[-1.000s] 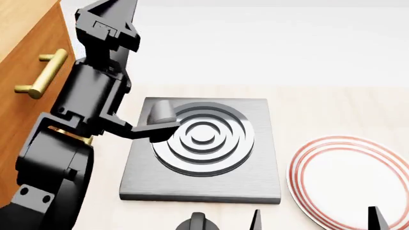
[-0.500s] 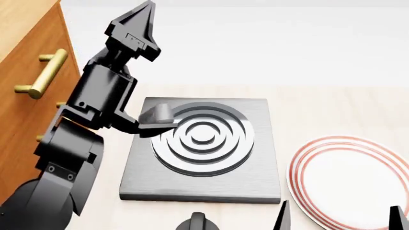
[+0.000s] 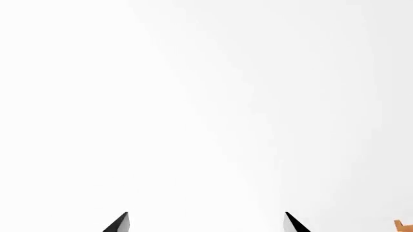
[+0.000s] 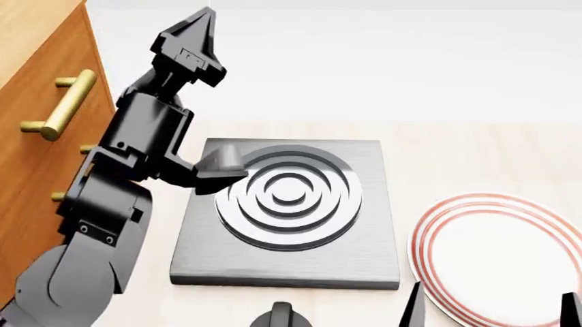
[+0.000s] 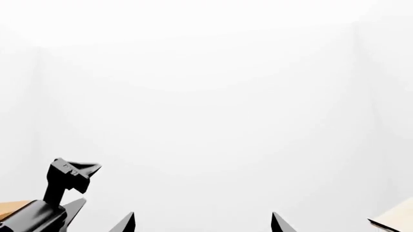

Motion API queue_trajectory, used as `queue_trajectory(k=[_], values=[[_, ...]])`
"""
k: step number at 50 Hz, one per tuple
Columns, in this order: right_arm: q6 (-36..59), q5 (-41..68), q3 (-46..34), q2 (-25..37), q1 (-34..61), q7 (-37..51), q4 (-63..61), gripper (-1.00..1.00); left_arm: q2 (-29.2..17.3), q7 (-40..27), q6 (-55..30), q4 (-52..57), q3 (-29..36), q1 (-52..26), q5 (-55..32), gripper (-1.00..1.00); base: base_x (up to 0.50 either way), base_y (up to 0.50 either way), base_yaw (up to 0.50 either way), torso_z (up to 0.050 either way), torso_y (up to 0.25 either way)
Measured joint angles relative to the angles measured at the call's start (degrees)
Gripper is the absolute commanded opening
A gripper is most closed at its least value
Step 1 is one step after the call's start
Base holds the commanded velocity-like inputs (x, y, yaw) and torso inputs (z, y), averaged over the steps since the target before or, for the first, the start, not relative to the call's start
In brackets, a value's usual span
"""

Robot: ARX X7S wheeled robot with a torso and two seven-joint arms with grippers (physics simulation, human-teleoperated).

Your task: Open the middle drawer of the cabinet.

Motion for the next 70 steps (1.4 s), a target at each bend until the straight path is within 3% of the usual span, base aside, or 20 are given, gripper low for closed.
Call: queue_trajectory(k=[27,38,60,70], values=[[0.2,0.2,0.5,-0.5,-0.3,-0.7,0.1,1.0,5.3,-5.0,0.1,-4.8,-7.9,-0.2,-14.0,1.0,0.0,0.0,0.0,0.0,0.0],[0.2,0.1,0.7,-0.4,-0.6,-0.8,0.1,1.0,6.2,-4.2,-2.8,-5.0,-9.4,-0.2,-23.6,1.0,0.0,0.0,0.0,0.0,0.0],[-0.1,0.1,1.3,-0.4,-1.1,-1.0,0.1,1.0,6.6,-7.6,-3.7,-12.1,-5.3,-1.5,-30.7,1.0,0.0,0.0,0.0,0.0,0.0],[-0.5,0.0,1.6,-0.2,-1.4,-1.0,0.2,1.0,7.0,-12.8,-4.4,-18.5,3.3,-2.6,-40.1,1.0,0.0,0.0,0.0,0.0,0.0]])
